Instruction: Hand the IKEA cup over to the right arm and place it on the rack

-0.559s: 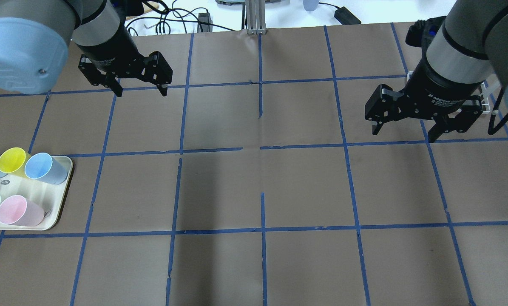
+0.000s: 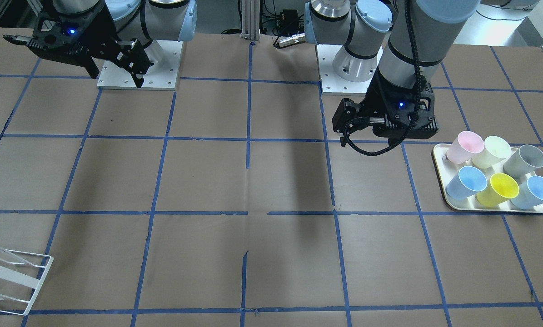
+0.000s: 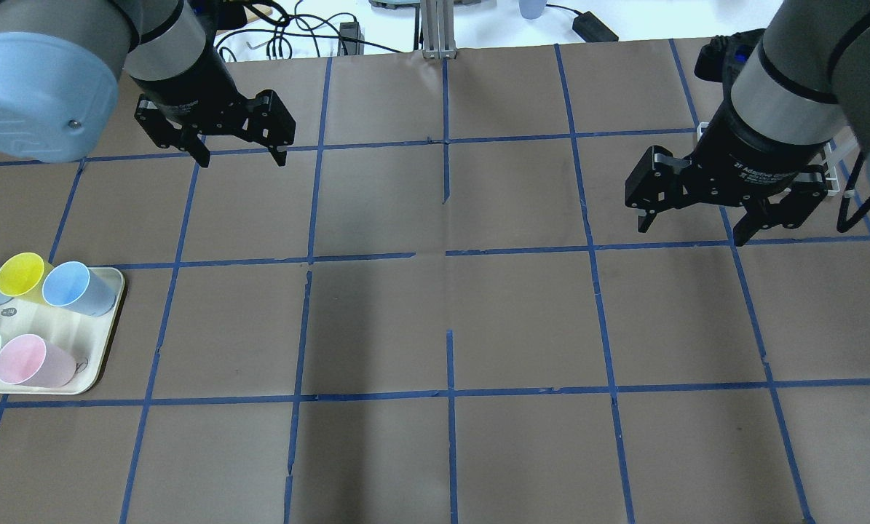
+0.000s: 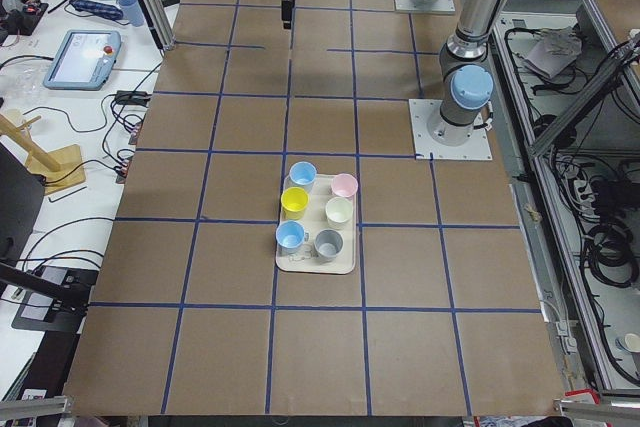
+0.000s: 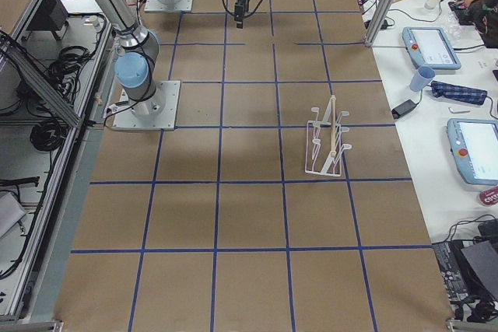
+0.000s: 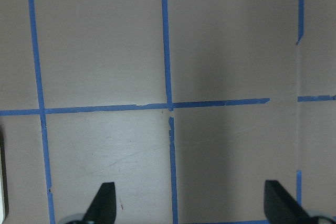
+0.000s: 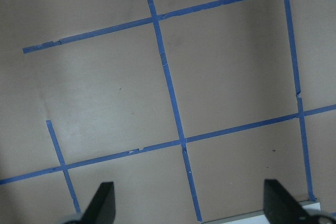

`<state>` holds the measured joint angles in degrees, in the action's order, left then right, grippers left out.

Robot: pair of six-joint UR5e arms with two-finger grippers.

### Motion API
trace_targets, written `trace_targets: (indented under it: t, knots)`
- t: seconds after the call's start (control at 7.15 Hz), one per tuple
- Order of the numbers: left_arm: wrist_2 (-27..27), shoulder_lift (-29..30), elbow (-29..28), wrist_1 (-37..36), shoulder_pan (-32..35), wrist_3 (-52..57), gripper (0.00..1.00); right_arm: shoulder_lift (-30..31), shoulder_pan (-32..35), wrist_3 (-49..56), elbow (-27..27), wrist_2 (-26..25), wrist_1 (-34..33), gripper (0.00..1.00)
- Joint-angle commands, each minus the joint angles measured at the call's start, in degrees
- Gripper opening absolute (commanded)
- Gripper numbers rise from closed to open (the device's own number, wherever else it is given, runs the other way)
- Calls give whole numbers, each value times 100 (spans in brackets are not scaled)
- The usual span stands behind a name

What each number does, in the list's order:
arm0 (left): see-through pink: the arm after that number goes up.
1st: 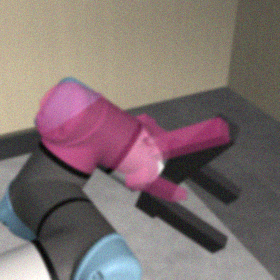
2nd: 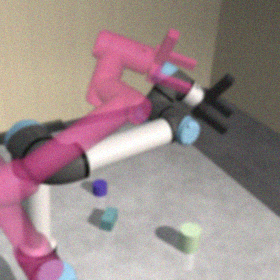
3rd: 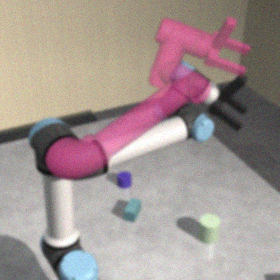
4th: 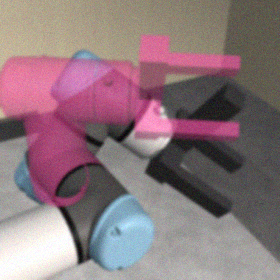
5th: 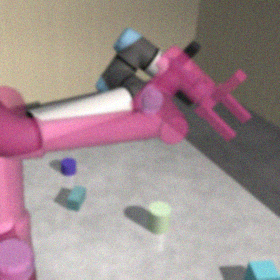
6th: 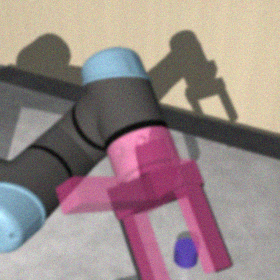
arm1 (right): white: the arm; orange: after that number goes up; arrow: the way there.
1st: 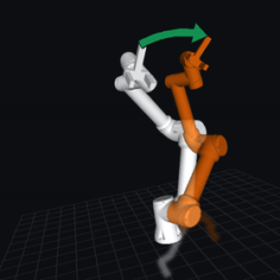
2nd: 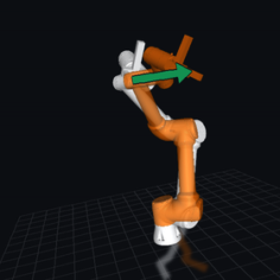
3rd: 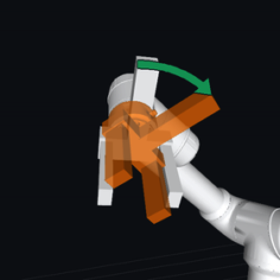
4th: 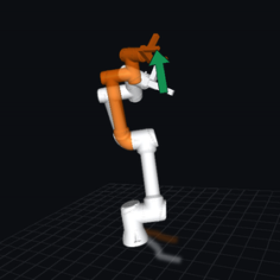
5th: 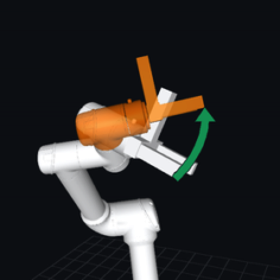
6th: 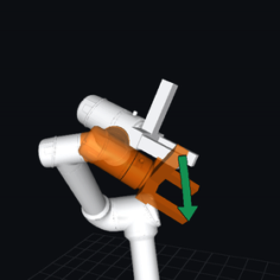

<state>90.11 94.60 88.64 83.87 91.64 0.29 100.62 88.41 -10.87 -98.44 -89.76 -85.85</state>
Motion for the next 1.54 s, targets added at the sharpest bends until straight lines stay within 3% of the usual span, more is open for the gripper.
trace_targets:
  t: [0.0, 0.42, 0.56, 0.84, 1.4]
  knots:
    - [24, -3, 22, 15, -6, 24, 100, 1, 0, -47, -35, 46, -19, 100]
    - [50, -117, 100, 15, -50, 425, 100, 63, 0, -21, -44, 29, -37, 100]
    - [68, -178, 266, 7, -198, 1055, 100, 54, 0, -21, -44, 3, -46, 100]
    - [618, -397, 741, -63, -619, 2101, 100, 72, 0, 5, -44, -6, -11, 100]
    - [604, -618, 1575, -318, -1944, 4913, 100, 72, 0, 6, -44, -6, -19, 100]
